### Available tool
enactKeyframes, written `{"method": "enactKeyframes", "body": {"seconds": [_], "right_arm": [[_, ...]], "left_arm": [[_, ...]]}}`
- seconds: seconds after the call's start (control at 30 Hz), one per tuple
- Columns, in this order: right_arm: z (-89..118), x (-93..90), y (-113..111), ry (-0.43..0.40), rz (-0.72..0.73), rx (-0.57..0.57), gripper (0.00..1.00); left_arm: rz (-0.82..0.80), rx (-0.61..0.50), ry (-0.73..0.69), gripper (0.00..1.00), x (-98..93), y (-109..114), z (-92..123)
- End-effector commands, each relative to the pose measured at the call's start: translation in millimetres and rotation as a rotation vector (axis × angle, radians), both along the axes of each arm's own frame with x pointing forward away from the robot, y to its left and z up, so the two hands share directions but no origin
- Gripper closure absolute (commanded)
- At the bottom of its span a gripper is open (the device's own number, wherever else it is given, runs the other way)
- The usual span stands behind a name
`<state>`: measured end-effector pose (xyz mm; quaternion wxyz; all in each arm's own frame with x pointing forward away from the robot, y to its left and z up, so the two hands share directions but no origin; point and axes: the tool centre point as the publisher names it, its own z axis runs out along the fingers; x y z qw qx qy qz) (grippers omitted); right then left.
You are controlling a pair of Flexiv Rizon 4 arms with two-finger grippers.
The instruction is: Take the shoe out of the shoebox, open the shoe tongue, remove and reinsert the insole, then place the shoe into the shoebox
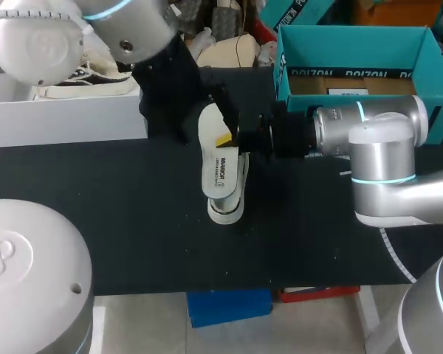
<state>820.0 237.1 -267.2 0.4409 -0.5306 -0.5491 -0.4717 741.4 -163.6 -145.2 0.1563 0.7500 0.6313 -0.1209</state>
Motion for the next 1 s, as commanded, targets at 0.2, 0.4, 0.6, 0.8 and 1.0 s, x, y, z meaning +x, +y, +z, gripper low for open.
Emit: {"method": "enactKeyframes", "body": {"seconds": [0.2,0.4,0.6,0.8,1.0], "right_arm": [[-0.2,-0.7,0.9,0.0,-0.003,-0.002,1.0],[-0.2,-0.7,0.9,0.0,-0.003,-0.002,1.0],[-0.2,-0.7,0.9,0.0,-0.003,-0.002,1.0],[-0.2,-0.7,0.9,0.0,-0.003,-0.002,1.0],[-0.2,-0.7,0.9,0.0,-0.003,-0.002,1.0]], "left_arm": [[0.076,0.196,-0.045,0.0,-5.5,4.9,-22.9],[0.085,0.191,-0.029,0.0,3.7,2.6,-37.2],[0.107,0.199,0.044,0.0,12.5,-2.4,-46.6],[0.089,0.245,0.051,0.0,19.3,-7.4,-48.4],[0.083,0.263,0.054,0.0,32.7,-8.7,-45.6]]}}
